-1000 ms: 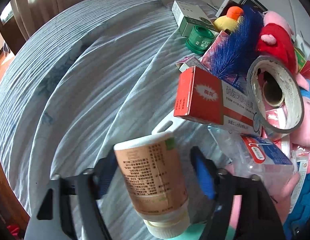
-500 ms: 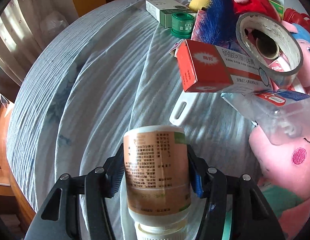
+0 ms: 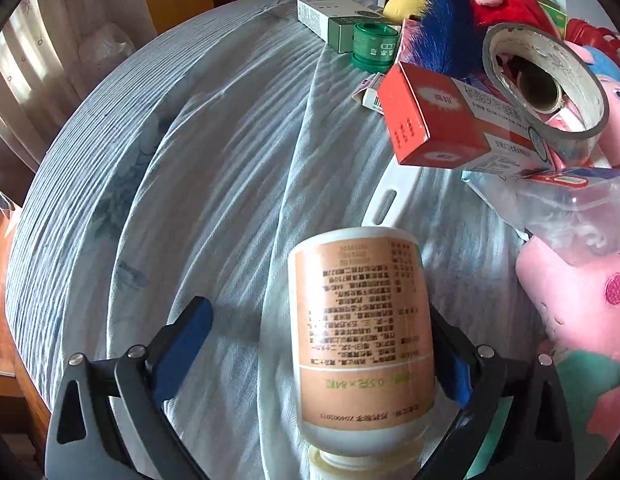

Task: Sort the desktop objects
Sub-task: 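Grasp the white-capped medicine bottle with the left tool while the right grasps a long white box, then carry the bottle and white box into the blue bin and release both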

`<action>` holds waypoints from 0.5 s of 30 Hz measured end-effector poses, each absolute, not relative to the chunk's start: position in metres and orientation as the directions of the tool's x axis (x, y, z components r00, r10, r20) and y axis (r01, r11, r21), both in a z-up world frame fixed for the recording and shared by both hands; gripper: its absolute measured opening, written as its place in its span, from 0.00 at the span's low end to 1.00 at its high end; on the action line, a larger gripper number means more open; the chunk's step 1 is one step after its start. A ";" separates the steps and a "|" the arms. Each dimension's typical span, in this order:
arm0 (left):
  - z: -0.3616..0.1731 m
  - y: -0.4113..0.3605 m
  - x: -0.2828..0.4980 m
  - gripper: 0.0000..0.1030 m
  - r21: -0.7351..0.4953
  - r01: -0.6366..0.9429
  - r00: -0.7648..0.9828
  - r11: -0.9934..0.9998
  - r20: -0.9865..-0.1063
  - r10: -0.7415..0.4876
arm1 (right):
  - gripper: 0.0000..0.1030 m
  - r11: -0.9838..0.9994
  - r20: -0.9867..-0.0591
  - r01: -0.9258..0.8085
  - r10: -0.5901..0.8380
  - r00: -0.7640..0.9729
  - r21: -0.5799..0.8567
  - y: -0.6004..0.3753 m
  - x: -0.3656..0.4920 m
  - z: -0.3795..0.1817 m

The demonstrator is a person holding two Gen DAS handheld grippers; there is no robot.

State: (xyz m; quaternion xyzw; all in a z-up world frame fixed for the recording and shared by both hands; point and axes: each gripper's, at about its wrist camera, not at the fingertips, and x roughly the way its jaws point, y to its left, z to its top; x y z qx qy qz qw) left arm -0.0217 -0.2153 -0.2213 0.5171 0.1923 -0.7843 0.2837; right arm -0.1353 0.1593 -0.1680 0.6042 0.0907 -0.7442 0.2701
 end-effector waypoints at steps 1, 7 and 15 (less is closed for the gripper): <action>-0.218 -0.212 -0.020 0.82 -0.009 0.637 -0.312 -0.770 -0.918 -0.247 | 0.23 -0.840 -0.947 0.506 -0.298 -0.125 0.197 0.164 -0.134 -0.167; -0.192 -0.193 -0.006 0.50 -0.015 0.617 -0.359 -0.787 -0.895 -0.265 | 0.22 -0.841 -0.920 0.503 -0.338 -0.201 0.199 0.191 -0.122 -0.136; -0.096 -0.151 -0.006 0.50 -0.019 0.552 -0.542 -0.833 -0.768 -0.341 | 0.20 -0.841 -0.831 0.521 -0.389 -0.398 0.144 0.226 -0.115 -0.059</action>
